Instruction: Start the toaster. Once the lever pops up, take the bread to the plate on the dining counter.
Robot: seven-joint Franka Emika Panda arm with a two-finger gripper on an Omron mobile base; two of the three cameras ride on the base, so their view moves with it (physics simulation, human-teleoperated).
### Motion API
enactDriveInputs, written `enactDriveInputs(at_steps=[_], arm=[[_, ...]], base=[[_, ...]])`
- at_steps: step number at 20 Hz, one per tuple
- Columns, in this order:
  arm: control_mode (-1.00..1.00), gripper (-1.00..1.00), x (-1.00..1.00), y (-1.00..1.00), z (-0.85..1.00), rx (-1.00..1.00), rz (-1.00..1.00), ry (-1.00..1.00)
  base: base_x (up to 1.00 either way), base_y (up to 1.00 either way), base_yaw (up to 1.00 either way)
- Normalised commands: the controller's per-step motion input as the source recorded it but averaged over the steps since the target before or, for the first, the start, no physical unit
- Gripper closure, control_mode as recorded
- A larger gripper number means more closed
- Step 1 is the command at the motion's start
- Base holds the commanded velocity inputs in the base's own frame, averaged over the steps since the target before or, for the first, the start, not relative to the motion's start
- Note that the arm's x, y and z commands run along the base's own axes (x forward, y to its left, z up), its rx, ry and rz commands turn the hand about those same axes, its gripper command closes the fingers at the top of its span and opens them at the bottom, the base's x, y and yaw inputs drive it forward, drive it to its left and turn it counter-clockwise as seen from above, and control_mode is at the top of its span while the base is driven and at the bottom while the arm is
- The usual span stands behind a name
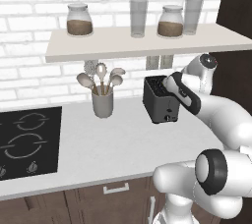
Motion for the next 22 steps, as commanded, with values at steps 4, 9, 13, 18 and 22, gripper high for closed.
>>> enactDriveInputs(at_steps=[4,9,13,18,22], arm=[[-1.0,-1.0,0.0,0.0,0.0,0.0,0.0,0.0],[-1.0,-1.0,0.0,0.0,0.0,0.0,0.0,0.0],[-1.0,-1.0,0.0,0.0,0.0,0.0,0.0,0.0],[-1.0,-1.0,0.0,0.0,0.0,0.0,0.0,0.0],[-1.0,-1.0,0.0,0.0,0.0,0.0,0.0,0.0]], base=[[0.0,0.0,0.0],[0.0,0.0,0.0],[0.0,0.0,0.0],[0.0,0.0,0.0],[0.0,0.0,0.0]])
